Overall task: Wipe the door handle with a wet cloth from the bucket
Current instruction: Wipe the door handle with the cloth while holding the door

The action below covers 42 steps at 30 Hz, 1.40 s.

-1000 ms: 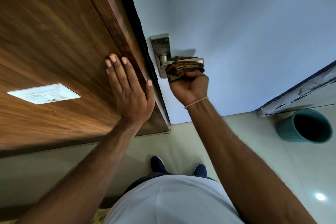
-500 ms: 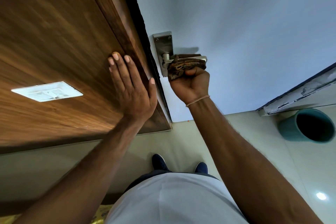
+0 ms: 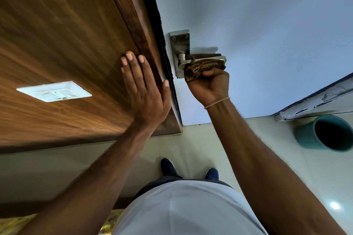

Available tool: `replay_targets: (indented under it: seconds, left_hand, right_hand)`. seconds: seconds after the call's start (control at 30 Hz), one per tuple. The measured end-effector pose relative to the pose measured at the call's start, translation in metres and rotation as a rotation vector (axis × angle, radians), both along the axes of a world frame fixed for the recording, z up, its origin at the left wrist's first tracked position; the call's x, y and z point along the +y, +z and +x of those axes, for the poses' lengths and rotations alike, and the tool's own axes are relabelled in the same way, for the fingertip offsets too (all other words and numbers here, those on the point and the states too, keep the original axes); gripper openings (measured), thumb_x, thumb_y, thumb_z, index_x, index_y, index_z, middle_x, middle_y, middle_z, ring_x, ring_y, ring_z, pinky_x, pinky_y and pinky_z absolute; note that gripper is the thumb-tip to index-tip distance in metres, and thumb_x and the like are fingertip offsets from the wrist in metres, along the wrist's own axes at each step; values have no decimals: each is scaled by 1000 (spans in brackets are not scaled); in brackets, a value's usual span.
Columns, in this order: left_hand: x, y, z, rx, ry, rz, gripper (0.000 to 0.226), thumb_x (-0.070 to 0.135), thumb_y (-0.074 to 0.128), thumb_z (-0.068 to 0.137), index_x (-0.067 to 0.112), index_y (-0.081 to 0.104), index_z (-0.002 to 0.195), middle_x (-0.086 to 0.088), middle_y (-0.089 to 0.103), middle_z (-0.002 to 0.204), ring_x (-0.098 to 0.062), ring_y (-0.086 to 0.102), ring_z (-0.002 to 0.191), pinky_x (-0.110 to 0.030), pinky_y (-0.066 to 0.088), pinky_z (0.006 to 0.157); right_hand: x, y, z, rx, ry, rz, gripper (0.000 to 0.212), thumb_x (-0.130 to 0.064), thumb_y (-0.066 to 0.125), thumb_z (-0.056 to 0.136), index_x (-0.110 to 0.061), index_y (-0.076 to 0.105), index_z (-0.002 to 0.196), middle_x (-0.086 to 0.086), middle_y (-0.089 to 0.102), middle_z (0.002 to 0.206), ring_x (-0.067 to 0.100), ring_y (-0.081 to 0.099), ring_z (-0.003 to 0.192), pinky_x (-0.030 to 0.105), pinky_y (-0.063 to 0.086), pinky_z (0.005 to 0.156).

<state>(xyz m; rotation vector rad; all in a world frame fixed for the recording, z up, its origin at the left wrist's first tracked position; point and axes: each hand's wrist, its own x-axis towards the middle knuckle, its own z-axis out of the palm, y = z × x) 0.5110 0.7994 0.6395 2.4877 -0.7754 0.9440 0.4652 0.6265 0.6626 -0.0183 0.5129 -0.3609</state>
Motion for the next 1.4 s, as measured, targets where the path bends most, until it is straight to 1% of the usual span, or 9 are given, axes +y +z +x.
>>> replay_targets:
  seconds: [0.27,0.4,0.47,0.57,0.63,0.83,0.97,1.2,1.4]
  left_hand:
    - [0,0,-1,2,-2,6,85,30,66,101,-15,25,160,-43,27,165,-55,21,157,-60,20,134]
    - [-1,1,-2,19,-14,3,86,31,64,102,-12,22,162,-41,25,167,-55,21,158,-61,21,133]
    - [1,1,-3,23,-18,2,85,32,62,103,-12,20,163,-41,24,168,-55,20,159,-61,20,133]
    - [1,2,-3,30,-14,1,85,31,61,104,-12,19,163,-40,23,168,-55,20,159,-63,22,133]
    - [1,3,-4,30,-18,0,84,31,61,104,-12,20,163,-40,23,168,-55,20,159,-63,22,132]
    - [2,4,-5,30,-24,-2,85,33,62,104,-10,20,164,-38,23,169,-52,20,161,-62,25,131]
    - [4,4,-6,24,-30,2,85,32,63,104,-9,21,165,-36,23,170,-50,19,162,-60,24,132]
    - [5,4,-6,21,-32,-9,86,32,63,103,-6,19,166,-33,23,171,-47,19,162,-59,24,133]
    - [3,3,-7,24,-29,-9,87,34,62,104,-5,16,167,-33,21,172,-47,17,163,-60,24,133]
  right_hand:
    - [-33,9,-14,233,-28,-275,54,11,33,55,-1,55,103,24,60,105,46,64,95,44,50,83]
    - [-36,20,-16,445,-4,-697,31,19,31,73,1,53,85,19,53,68,33,59,48,35,48,51]
    - [-42,20,-16,559,29,-1004,30,17,34,84,-5,53,93,16,56,76,27,59,51,30,51,43]
    - [-50,17,-20,745,192,-1699,27,-4,52,87,-16,49,112,8,65,94,29,66,76,41,58,63]
    - [-53,16,-23,866,232,-2123,34,-11,61,86,-12,49,117,11,66,102,35,63,89,39,48,79]
    - [-25,47,-17,717,330,-2757,33,-27,55,87,-11,61,115,11,72,106,38,61,101,44,45,92]
    - [-25,59,-11,659,532,-2781,46,-45,44,86,-15,59,117,8,72,112,36,62,106,43,45,96]
    - [-39,71,4,723,805,-2594,22,-52,54,92,-30,56,95,2,73,110,31,64,105,36,40,84]
    - [-33,70,8,782,742,-2410,25,-53,65,81,-32,58,93,0,74,108,31,65,103,34,43,80]
